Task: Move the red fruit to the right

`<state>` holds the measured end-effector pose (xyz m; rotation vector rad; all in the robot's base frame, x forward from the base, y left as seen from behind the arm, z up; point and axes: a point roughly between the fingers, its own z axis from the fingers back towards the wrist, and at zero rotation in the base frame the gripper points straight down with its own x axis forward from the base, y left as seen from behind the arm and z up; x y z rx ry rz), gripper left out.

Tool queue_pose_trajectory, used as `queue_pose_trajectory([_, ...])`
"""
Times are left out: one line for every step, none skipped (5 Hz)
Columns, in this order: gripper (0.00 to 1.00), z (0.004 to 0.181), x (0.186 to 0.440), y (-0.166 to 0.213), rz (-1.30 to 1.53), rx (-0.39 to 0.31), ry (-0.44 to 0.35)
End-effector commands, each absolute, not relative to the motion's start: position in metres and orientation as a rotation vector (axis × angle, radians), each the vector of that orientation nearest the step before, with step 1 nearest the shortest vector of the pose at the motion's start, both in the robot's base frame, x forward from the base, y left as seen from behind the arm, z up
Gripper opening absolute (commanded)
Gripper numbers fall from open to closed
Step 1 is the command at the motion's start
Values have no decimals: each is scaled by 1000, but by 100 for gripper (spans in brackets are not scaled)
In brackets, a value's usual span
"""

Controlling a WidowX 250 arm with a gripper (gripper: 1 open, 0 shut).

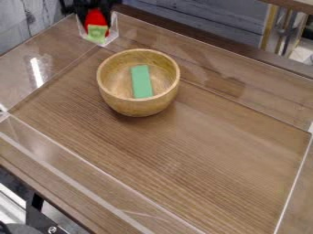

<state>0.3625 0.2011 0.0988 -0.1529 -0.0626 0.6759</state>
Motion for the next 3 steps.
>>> queue_pose_trajectory([0, 162, 370, 168, 622, -143, -178])
queue_pose_trajectory([0, 170, 367, 131, 580, -144, -174])
queue_pose_trajectory([0, 157, 367, 94, 501, -148, -166])
